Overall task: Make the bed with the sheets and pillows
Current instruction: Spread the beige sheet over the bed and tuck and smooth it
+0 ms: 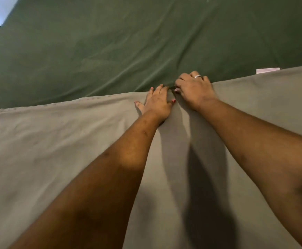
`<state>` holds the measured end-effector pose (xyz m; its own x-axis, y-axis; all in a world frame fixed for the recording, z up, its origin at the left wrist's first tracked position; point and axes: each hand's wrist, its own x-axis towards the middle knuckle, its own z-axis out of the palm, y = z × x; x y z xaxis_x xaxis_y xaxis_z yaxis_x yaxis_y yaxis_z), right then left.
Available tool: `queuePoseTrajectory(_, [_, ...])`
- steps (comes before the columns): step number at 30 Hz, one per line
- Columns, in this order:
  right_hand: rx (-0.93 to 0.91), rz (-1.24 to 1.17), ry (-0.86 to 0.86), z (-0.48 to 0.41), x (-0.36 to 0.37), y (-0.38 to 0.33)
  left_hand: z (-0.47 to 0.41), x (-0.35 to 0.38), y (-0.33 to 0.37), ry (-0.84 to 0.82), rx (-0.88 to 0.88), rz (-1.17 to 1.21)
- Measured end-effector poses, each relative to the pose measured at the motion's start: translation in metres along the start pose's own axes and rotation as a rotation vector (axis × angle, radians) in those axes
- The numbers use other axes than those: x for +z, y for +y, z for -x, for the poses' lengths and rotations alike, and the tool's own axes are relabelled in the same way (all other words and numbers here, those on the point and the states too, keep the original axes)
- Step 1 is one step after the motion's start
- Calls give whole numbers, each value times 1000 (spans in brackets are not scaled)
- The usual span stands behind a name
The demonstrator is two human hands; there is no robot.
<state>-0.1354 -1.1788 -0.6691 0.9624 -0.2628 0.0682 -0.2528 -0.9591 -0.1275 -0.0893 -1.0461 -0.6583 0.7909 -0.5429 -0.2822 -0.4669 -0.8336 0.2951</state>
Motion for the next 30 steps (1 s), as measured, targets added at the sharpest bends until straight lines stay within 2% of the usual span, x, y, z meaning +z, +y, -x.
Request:
queuePoseTrajectory(3, [-19, 24, -39, -4, -1, -1, -8, -4, 23, 70, -67, -15])
queuePoseTrajectory(6, [-43, -97, -42, -3, 2, 7, -16, -4, 34, 109, -97, -56])
queuePoseTrajectory(10, [-155, -185, -31, -1, 5, 31, -27, -2, 41, 78, -92, -128])
queuePoseTrajectory(13, [-173, -167, 0, 0, 7, 33, -29, 0, 42, 79, -69, -151])
queuePoseTrajectory(18, [-161, -164, 74, 5, 5, 30, -24, -2, 36, 105, 19, -58])
queuePoseTrajectory(21, [-189, -120, 30, 2, 0, 31, -24, -6, 35, 120, 59, -12])
queuePoseTrajectory(25, [-169, -178, -41, -3, -5, 39, -24, -4, 34, 81, 119, -53])
queuePoseTrajectory(27, [-191, -186, -19, -1, -8, 56, -26, 0, 38, 59, 108, -120])
queuePoseTrajectory(30, [-145, -51, 77, 12, -13, 93, -25, 9, 48, 110, 52, -158])
